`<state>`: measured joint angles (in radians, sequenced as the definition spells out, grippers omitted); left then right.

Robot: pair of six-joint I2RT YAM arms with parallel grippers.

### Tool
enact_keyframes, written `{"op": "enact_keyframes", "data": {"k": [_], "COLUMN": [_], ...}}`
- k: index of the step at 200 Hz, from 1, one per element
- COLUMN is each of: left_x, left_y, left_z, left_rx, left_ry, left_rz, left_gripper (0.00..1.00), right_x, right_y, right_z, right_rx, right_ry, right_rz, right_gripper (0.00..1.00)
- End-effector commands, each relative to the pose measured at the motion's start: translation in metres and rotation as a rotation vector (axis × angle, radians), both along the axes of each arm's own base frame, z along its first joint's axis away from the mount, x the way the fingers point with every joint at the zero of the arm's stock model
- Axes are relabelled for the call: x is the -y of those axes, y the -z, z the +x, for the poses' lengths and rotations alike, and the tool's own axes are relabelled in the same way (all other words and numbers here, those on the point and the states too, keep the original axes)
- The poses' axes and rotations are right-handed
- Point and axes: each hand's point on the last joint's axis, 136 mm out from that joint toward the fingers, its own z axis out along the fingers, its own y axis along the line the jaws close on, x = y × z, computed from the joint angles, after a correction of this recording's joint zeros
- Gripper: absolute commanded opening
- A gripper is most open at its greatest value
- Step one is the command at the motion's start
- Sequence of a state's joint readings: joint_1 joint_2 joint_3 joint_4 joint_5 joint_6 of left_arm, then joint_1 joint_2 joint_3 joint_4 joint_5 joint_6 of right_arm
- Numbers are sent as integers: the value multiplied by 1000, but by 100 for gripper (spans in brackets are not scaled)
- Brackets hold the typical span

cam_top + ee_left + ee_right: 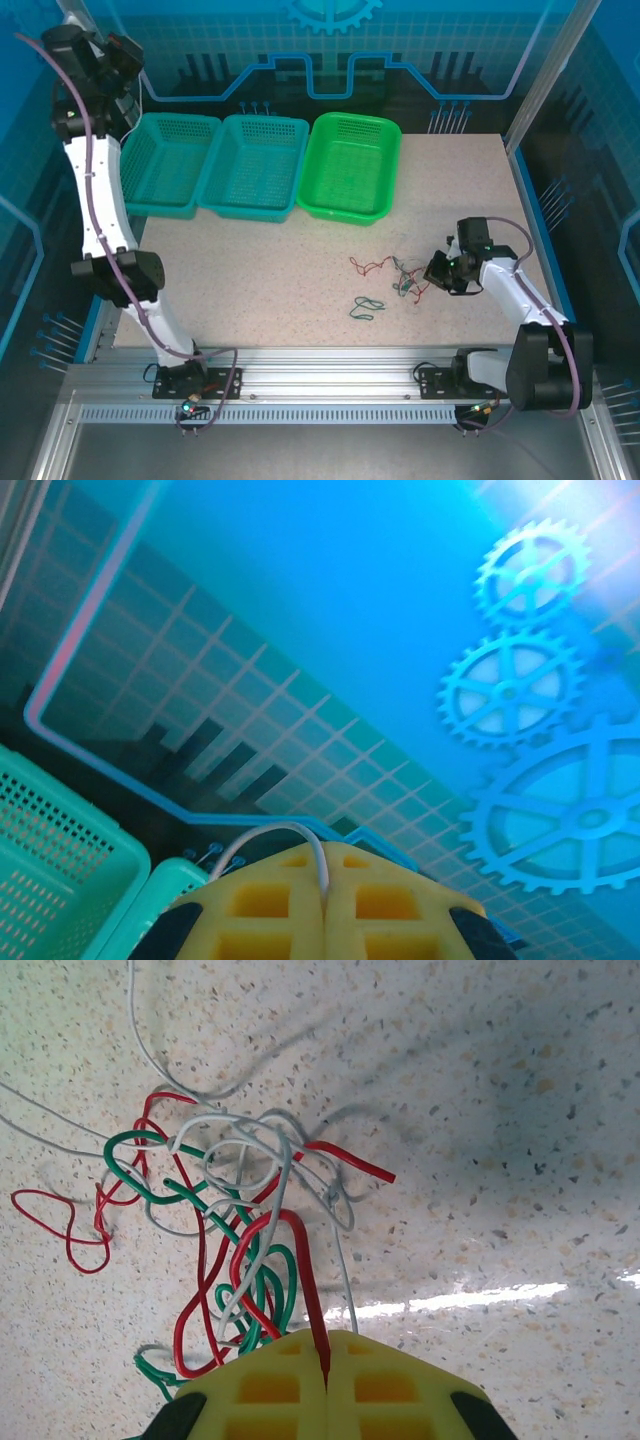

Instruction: Untangle the cables

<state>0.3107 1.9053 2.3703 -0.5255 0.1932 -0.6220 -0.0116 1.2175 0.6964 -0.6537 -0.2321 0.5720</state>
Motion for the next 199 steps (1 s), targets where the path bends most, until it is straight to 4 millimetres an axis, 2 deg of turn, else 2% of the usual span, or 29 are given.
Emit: {"op": "enact_keyframes", "data": {"k": [1, 35, 53, 66, 74, 80, 98, 109, 123, 146, 156, 163, 177, 188, 199], "left_x": [-4, -42, -68, -80, -83, -84, -82, -77, -69, -40, -19, 1, 56, 108, 161], "left_y": [25, 114, 170, 201, 213, 218, 218, 203, 181, 135, 115, 108, 93, 96, 110], "left_z": [14, 40, 43, 42, 42, 42, 40, 36, 27, 3, -11, -21, -44, -65, -88], "left_rx": [-40, -204, -297, -356, -378, -388, -383, -349, -297, -189, -148, -139, -117, -141, -198], "left_ry": [30, -66, -129, -161, -161, -156, -145, -138, -134, -93, -50, -15, 100, 211, 317], "left_rz": [12, 40, 40, 65, 76, 77, 64, 48, 9, -70, -113, -147, -176, -183, -181], "left_gripper": [0, 0, 0, 0, 13, 25, 43, 57, 66, 73, 73, 73, 73, 73, 73], "right_x": [-7, -7, -8, -9, -11, -11, -13, -14, -18, -25, -28, -29, -31, -32, -32], "right_y": [-1, -3, -6, -11, -14, -15, -18, -18, -18, -21, -22, -21, -21, -20, -17], "right_z": [-5, -1, 3, 6, 9, 9, 12, 13, 14, 19, 20, 21, 23, 25, 25], "right_rx": [-42, -51, -53, -45, -38, -33, -25, -26, -23, -1, 7, 10, 17, 21, 21], "right_ry": [5, -4, -15, -24, -31, -37, -52, -58, -70, -105, -119, -128, -140, -145, -146], "right_rz": [35, 26, 28, 34, 38, 40, 45, 50, 63, 78, 77, 76, 76, 74, 69], "right_gripper": [0, 0, 0, 0, 0, 0, 0, 0, 0, 0, 0, 0, 0, 0, 0]}}
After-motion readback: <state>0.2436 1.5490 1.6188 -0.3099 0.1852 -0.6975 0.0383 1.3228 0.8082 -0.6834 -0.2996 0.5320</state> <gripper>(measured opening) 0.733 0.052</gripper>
